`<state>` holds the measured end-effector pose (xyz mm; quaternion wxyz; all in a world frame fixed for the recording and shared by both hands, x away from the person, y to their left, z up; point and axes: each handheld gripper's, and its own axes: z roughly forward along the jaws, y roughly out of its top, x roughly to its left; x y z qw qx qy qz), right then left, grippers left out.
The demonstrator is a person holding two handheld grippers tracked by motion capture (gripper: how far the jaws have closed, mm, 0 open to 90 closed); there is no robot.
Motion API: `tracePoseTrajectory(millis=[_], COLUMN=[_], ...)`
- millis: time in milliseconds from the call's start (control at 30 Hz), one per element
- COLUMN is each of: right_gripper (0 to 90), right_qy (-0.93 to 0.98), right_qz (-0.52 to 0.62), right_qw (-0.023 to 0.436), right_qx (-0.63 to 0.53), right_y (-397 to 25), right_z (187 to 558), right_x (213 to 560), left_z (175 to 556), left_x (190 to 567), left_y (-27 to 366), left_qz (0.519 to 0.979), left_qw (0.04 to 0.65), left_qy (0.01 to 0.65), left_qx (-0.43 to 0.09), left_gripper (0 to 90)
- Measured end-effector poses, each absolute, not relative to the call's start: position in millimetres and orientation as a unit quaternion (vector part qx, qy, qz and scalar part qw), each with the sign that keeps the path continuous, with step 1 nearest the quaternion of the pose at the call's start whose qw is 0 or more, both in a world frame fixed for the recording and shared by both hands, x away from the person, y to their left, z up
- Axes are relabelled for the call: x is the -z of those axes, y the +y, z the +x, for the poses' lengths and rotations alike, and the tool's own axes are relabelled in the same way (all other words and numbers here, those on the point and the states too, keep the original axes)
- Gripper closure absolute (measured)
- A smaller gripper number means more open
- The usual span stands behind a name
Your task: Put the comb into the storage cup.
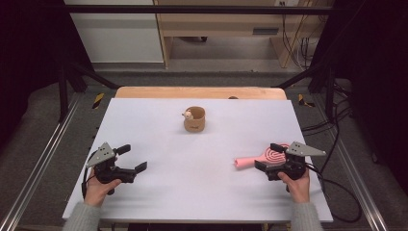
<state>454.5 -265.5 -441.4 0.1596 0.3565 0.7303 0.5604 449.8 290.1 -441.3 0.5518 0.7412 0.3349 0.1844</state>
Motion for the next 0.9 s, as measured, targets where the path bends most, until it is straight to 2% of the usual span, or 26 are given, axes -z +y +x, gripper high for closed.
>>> tracePoseTrajectory(millis=[600,900], right_gripper=[0.6,8.6], right_qy=[0.741,0.742], right_qz=[0.363,0.375], right_qw=[0.177,0.186], right_qx=[-0.536,-0.523], right_y=[-257,-247], right_z=[455,458], right_x=[435,431], left_z=[451,451], left_x=[443,444], left_y=[291,291], left_qz=[0.743,0.743], left_qw=[0.547,0.547], left_qy=[0.338,0.339], left_qx=[-0.183,-0.183], left_gripper=[1.6,1.7])
